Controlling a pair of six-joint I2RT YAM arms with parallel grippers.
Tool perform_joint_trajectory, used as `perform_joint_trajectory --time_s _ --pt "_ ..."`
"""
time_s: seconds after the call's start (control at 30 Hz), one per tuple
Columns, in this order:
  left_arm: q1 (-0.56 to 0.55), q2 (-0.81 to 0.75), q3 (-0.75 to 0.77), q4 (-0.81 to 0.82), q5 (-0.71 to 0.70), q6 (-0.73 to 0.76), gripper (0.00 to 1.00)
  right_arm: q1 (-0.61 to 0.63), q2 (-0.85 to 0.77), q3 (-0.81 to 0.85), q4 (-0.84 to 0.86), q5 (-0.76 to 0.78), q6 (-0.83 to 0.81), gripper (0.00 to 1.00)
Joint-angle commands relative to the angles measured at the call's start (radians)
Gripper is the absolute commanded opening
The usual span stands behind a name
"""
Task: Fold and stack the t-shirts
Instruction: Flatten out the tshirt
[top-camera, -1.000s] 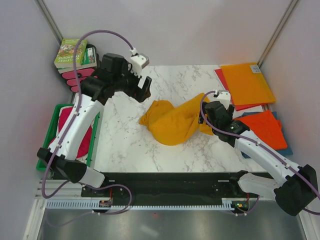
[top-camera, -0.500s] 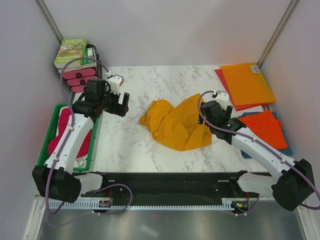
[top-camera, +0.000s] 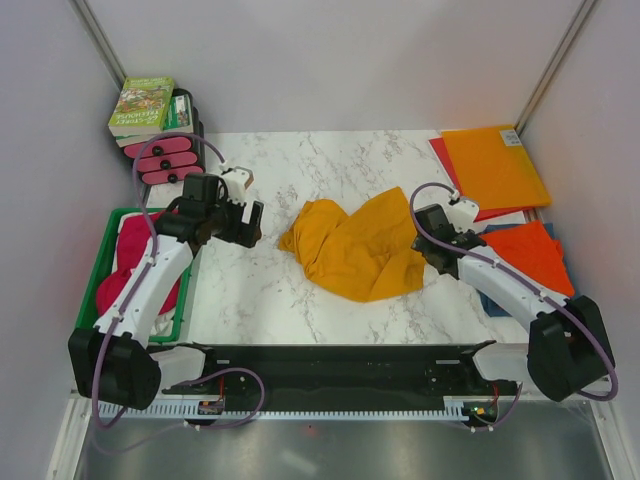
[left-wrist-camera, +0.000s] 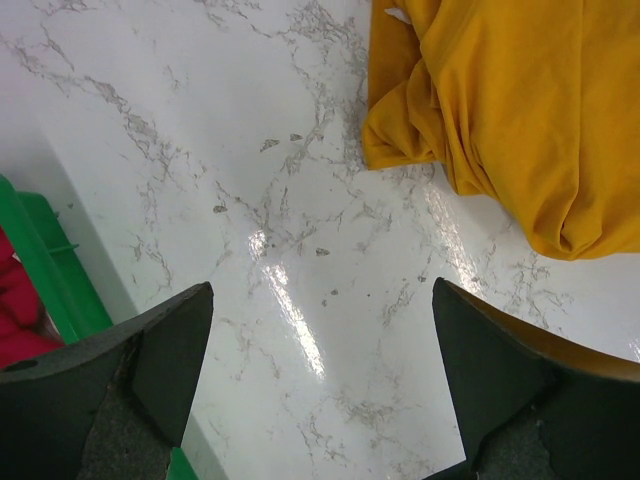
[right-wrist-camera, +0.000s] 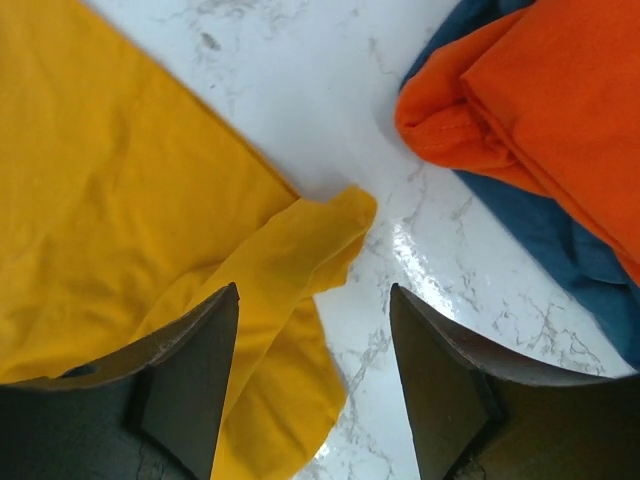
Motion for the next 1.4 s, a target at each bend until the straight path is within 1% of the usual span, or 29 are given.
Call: perform_joint_trajectory --time_s 0.0,0.17,0.2,0.23,0.3,0.33,0.37,0.4,0.47,0.5,0.67,0.73,0.93,1.07,1.13,1.27,1.37 --pt "0.000 -0.031 -0.017 0.051 0.024 -0.024 0.96 -0.055 0.062 0.013 0.021 -0.018 0.035 0.70" --pt "0.000 -0.022 -0.033 0.062 0.025 -0.044 0.96 -0.069 0.155 0.045 0.054 -0.046 0.023 0.68" --pt "0.000 -0.020 -0.033 0.062 0.024 -0.042 0.96 -0.069 0.183 0.050 0.054 -0.043 0.021 0.66" --pt "0.000 -0.020 -0.033 0.064 0.023 -0.044 0.96 -0.069 0.192 0.056 0.066 -0.040 0.023 0.61" --pt "0.000 -0.019 -0.031 0.067 0.017 -0.045 0.96 -0.068 0.201 0.055 0.078 -0.029 0.026 0.49" --pt "0.000 -0.019 -0.031 0.067 0.014 -0.047 0.96 -0.071 0.198 0.052 0.092 -0.024 0.027 0.34" --pt "0.000 -0.019 -0.031 0.070 0.014 -0.047 0.96 -0.069 0.182 0.050 0.095 -0.018 0.030 0.27" --pt "0.000 -0.019 -0.031 0.071 0.014 -0.047 0.96 -0.068 0.171 0.042 0.106 -0.009 0.032 0.17" --pt "0.000 -0.014 -0.033 0.076 0.014 -0.052 0.96 -0.066 0.128 0.032 0.110 0.009 0.029 0.07" --pt "0.000 -0.011 -0.034 0.077 0.015 -0.053 0.96 -0.062 0.111 0.024 0.109 0.028 0.026 0.00" --pt "-0.001 0.044 -0.028 0.087 0.021 -0.064 0.95 -0.060 -0.035 0.001 0.092 0.072 -0.007 0.00" --pt "-0.003 0.089 -0.022 0.090 0.024 -0.067 0.94 -0.060 -0.094 -0.005 0.072 0.078 -0.022 0.00" --pt "-0.032 0.233 0.009 0.090 0.020 -0.053 0.93 -0.057 -0.196 -0.051 0.024 0.055 -0.037 0.00" --pt "-0.102 0.291 0.017 0.100 0.011 -0.015 0.89 -0.057 -0.210 -0.083 0.014 0.054 -0.040 0.00" --pt "-0.134 0.314 0.017 0.134 -0.002 0.001 0.88 -0.055 -0.210 -0.088 0.015 0.052 -0.042 0.00" --pt "-0.141 0.348 0.033 0.203 0.024 -0.018 0.88 -0.052 -0.210 -0.091 0.018 0.048 -0.056 0.00" --pt "-0.141 0.417 0.068 0.229 -0.004 -0.044 0.86 -0.051 -0.204 -0.083 0.017 0.048 -0.063 0.00"
